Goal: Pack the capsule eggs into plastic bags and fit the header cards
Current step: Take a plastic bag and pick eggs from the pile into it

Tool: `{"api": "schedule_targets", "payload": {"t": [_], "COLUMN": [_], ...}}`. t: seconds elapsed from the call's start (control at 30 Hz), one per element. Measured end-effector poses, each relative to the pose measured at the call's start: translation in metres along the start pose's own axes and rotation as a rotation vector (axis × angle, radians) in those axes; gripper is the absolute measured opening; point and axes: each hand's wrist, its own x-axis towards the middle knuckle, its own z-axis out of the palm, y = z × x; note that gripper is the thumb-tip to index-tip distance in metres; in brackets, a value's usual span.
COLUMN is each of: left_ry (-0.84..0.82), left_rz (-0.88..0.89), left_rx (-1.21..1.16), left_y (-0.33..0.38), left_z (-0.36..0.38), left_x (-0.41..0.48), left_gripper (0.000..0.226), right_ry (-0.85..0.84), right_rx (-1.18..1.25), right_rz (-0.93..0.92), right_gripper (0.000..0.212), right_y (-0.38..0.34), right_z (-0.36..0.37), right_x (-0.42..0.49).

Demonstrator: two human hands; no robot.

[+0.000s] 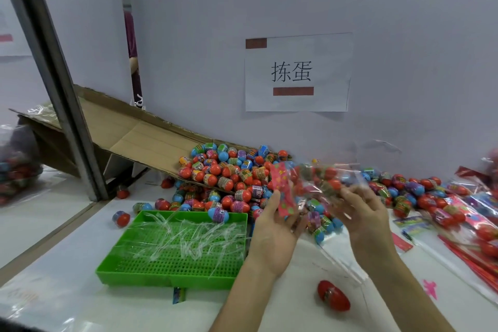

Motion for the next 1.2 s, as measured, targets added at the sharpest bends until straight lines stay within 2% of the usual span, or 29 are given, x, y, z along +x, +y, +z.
{"api": "schedule_targets", "payload": {"t": [0.07,0.17,0.27,0.33,0.4,0.47,0.6,0.73,0.83,0.93,1.03,1.1,1.2], "left_ry": [0.044,0.122,0.048,0.020,0.035,0.051,0.010,0.081,0.074,0.090,0.103,0.111,0.120], "left_rz": [0.016,0.031,0.007,-0.008,0.005,0.010,0.013,0.062,0.078,0.114,0.148,0.156,0.185], "left_rx": [0.086,0.359,0.549,0.632,0.633,0.594,0.602,0.531,0.513,0.507,0.482,0.482,0.507], "left_y": [0.003,0.002,-0.003,-0.005,-0.005,-0.004,-0.004,-0.002,-0.001,-0.001,-0.003,-0.002,-0.003], "left_z": [-0.001,0.002,0.009,0.011,0.012,0.013,0.012,0.010,0.010,0.009,0.007,0.007,0.005], "left_x": [0.000,-0.003,-0.009,-0.012,-0.013,-0.013,-0.012,-0.008,-0.009,-0.009,-0.007,-0.006,-0.005], "left_gripper": [0.047,0.071,0.065,0.053,0.044,0.048,0.046,0.045,0.037,0.034,0.036,0.030,0.023], "right_ry": [0.034,0.074,0.035,-0.020,-0.075,-0.130,-0.215,-0.228,-0.232,-0.246,-0.293,-0.268,-0.223], "right_rx": [0.013,-0.038,-0.144,-0.187,-0.199,-0.205,-0.232,-0.256,-0.260,-0.250,-0.348,-0.402,-0.410], "right_rz": [-0.013,-0.017,-0.003,0.026,0.054,0.061,0.084,0.082,0.091,0.098,0.069,0.048,0.029], "right_gripper": [0.014,0.013,0.018,0.012,0.011,0.013,0.002,0.010,0.013,0.026,0.036,0.029,0.005], "right_y": [-0.005,-0.005,0.000,0.003,0.003,0.000,0.000,0.002,0.002,0.000,0.000,0.002,0.003], "right_z": [-0.009,-0.018,-0.021,-0.019,-0.015,-0.011,-0.005,-0.004,-0.001,0.003,0.009,0.010,0.008], "right_x": [0.007,0.013,0.014,0.014,0.011,0.009,0.003,0.002,0.000,-0.004,-0.009,-0.011,-0.010]}}
